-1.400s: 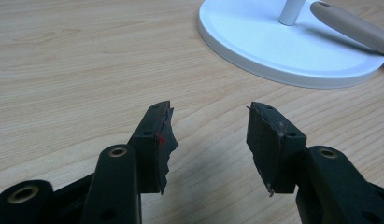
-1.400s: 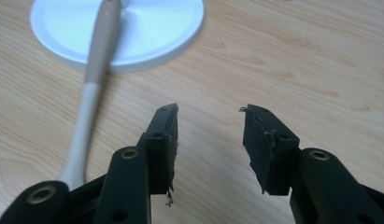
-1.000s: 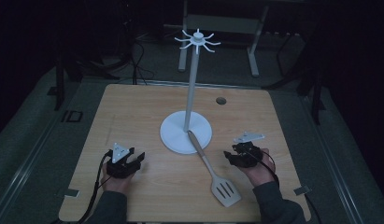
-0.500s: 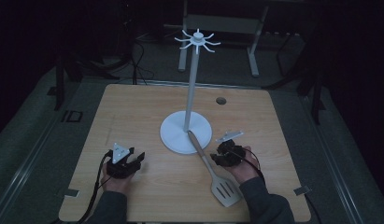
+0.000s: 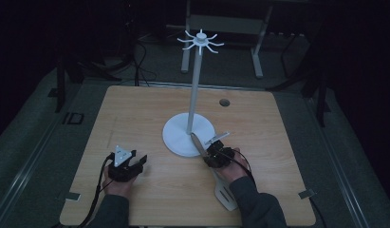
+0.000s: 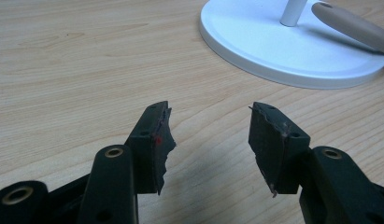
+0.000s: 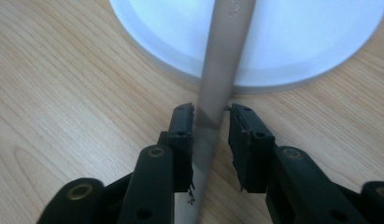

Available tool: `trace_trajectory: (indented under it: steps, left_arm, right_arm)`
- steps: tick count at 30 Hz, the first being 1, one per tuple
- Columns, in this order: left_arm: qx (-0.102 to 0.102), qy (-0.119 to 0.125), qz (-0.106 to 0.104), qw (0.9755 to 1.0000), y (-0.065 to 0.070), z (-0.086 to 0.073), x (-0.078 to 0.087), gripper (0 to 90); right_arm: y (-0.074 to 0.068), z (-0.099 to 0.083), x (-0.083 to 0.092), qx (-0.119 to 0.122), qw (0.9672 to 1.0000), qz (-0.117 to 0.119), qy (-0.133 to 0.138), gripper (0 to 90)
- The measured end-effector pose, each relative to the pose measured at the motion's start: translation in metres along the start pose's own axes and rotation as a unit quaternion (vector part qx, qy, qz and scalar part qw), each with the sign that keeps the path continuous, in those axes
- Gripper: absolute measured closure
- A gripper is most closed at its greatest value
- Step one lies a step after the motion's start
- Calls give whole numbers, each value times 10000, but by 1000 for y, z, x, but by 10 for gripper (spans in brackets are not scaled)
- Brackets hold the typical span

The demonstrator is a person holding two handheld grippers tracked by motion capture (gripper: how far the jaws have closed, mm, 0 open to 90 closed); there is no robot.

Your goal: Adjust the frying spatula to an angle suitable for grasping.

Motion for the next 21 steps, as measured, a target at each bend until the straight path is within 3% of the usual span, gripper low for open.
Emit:
trace_trajectory:
  steps: [9,21]
  left_arm:
    - [-5,8,-15,10000,0,0,0,485]
    - [18,5,-70,10000,-1,0,0,484]
  right_arm:
    - [1,7,-18,3,9994,-137,-333,676]
    - [6,12,-23,-92,9993,-82,-353,657]
Point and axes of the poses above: each handheld gripper's, and its own axes: x roughly backward along the jaws, z roughly out of its top, y roughly to its right, the point moved 1 cm from there along -x, roughly forward along the jaws, and after that the axes turned 12 degrees about z, right-handed, at the moved point
